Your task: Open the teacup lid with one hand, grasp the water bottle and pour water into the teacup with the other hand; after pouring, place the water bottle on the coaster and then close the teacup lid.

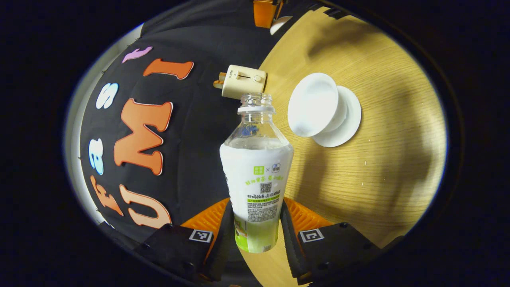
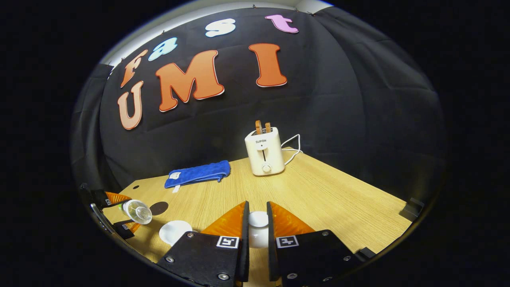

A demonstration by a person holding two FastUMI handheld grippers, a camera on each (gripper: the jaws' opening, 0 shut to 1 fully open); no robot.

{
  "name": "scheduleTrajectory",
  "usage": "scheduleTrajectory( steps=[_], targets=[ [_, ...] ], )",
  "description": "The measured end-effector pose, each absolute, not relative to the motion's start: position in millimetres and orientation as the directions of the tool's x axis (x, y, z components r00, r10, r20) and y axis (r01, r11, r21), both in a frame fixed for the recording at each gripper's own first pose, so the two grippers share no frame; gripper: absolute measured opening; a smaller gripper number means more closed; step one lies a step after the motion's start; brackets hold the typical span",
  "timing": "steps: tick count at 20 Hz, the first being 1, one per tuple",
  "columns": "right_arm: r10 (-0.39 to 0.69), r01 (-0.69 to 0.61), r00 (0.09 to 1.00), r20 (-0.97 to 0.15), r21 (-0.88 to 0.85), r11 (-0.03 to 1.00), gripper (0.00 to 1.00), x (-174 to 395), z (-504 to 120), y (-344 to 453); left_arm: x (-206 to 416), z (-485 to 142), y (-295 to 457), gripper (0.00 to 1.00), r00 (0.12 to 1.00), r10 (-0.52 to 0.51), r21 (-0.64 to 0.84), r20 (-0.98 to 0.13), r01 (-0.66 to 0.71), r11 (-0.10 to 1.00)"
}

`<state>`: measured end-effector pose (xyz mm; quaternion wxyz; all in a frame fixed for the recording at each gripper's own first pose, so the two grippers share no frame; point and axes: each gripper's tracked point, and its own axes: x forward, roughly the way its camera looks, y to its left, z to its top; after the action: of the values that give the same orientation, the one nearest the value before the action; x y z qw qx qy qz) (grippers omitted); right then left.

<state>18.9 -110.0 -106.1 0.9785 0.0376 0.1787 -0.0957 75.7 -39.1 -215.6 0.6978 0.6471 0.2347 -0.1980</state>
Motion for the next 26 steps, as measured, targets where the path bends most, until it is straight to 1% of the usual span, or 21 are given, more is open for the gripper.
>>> scheduleTrajectory(
  steps=[2,3,6,7,8,10,11,12,14,18,22,23,24,26],
  targets=[
    [-0.176,0.202,0.918,-0.356,0.038,0.979,0.19,19,-106,-111,78,-215,-39,0.66,0.808,0.030,0.808,-0.588,0.589,0.005],
    [-0.177,0.203,0.918,-0.356,0.037,0.979,0.19,19,-107,-110,81,-214,-40,0.63,0.808,0.029,0.807,-0.589,0.590,-0.034],
    [-0.173,0.198,0.917,-0.359,0.034,0.980,0.19,19,-108,-109,87,-209,-44,0.65,0.805,0.031,0.796,-0.593,0.592,-0.129],
    [-0.170,0.195,0.917,-0.360,0.033,0.980,0.19,18,-108,-109,89,-208,-45,0.63,0.804,0.035,0.792,-0.593,0.591,-0.156],
    [-0.168,0.193,0.917,-0.361,0.032,0.981,0.19,18,-108,-109,90,-207,-46,0.64,0.804,0.037,0.788,-0.593,0.589,-0.180],
    [-0.165,0.189,0.918,-0.360,0.031,0.982,0.19,17,-108,-108,88,-206,-46,0.63,0.802,0.042,0.778,-0.596,0.590,-0.218],
    [-0.164,0.187,0.918,-0.360,0.030,0.982,0.19,17,-108,-108,87,-207,-48,0.65,0.798,0.043,0.770,-0.601,0.592,-0.236],
    [-0.164,0.188,0.918,-0.361,0.030,0.982,0.19,17,-108,-108,87,-207,-49,0.63,0.796,0.044,0.763,-0.604,0.593,-0.257],
    [-0.165,0.189,0.917,-0.363,0.030,0.982,0.19,17,-108,-108,90,-206,-53,0.64,0.796,0.041,0.754,-0.604,0.587,-0.296],
    [-0.167,0.191,0.917,-0.362,0.031,0.981,0.19,17,-108,-110,101,-202,-53,0.63,0.811,0.049,0.738,-0.583,0.554,-0.384],
    [-0.168,0.192,0.917,-0.361,0.031,0.981,0.19,17,-108,-111,103,-195,-55,0.66,0.815,0.051,0.716,-0.577,0.535,-0.448],
    [-0.168,0.192,0.917,-0.363,0.031,0.981,0.19,17,-108,-111,103,-195,-56,0.63,0.815,0.049,0.710,-0.577,0.530,-0.464],
    [-0.168,0.193,0.916,-0.364,0.031,0.981,0.19,17,-108,-111,106,-190,-59,0.65,0.823,0.040,0.709,-0.566,0.511,-0.485],
    [-0.167,0.191,0.916,-0.364,0.032,0.981,0.19,17,-108,-111,107,-188,-63,0.63,0.826,0.035,0.704,-0.563,0.501,-0.504]
  ],
)
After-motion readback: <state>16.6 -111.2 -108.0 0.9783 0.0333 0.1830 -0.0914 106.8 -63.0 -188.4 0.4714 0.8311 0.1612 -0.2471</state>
